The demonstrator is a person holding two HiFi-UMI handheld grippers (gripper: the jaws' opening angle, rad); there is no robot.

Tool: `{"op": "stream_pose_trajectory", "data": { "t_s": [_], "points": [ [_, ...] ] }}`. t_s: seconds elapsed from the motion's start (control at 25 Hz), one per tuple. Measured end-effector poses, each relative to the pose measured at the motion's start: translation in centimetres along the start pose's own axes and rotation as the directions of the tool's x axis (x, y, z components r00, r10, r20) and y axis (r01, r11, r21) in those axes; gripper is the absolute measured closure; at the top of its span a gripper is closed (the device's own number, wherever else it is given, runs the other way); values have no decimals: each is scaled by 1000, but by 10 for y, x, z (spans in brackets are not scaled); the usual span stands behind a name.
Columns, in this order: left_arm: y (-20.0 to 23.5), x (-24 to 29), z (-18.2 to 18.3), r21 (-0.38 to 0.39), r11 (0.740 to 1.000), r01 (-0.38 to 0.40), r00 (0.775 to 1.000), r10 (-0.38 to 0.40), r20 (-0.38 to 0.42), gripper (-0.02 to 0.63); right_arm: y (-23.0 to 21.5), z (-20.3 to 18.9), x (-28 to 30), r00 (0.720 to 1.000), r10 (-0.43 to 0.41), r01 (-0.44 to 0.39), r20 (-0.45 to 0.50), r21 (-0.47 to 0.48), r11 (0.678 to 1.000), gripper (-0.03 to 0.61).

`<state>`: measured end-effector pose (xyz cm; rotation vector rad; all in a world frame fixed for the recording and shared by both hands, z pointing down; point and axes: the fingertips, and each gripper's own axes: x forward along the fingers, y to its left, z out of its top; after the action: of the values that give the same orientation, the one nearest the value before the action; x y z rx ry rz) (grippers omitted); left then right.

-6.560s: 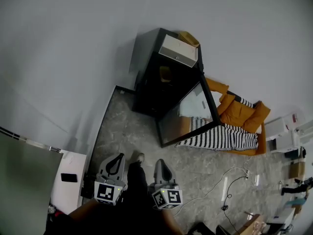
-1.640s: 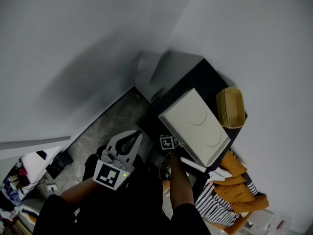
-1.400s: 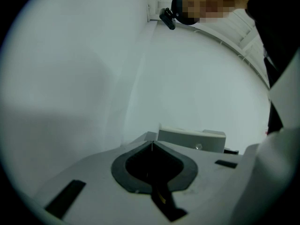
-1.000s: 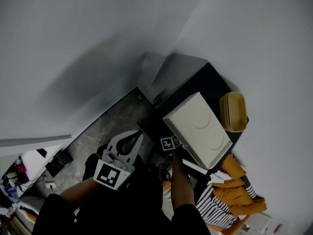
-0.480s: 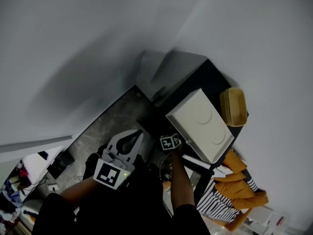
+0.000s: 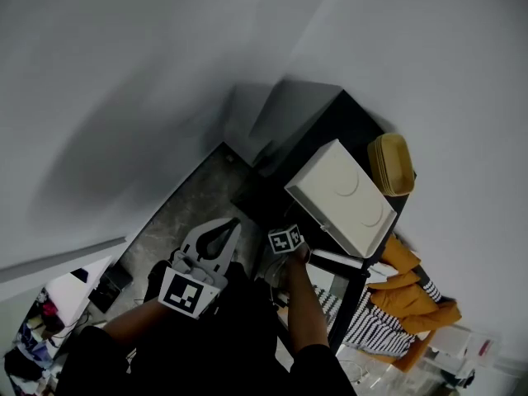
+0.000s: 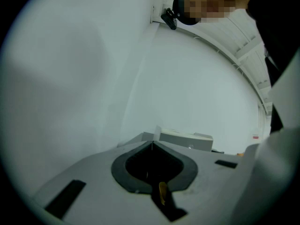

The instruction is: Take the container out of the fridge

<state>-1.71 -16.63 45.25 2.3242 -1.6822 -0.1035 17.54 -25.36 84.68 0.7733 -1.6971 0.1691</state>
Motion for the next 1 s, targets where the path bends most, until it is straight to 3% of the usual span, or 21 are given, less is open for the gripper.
{"op": "stream_pose_trajectory", "data": {
  "t_s": [0.6, 1.0],
  "points": [
    [9, -24, 4, -21, 990, 138, 990, -138, -38, 609, 45, 0, -39, 1000, -28, 28, -6, 77, 997, 566],
    [13, -38, -10, -49, 967, 250, 963, -253, -88, 609, 94, -6, -77, 1000, -22, 21, 5, 159, 987, 568]
  ]
}}
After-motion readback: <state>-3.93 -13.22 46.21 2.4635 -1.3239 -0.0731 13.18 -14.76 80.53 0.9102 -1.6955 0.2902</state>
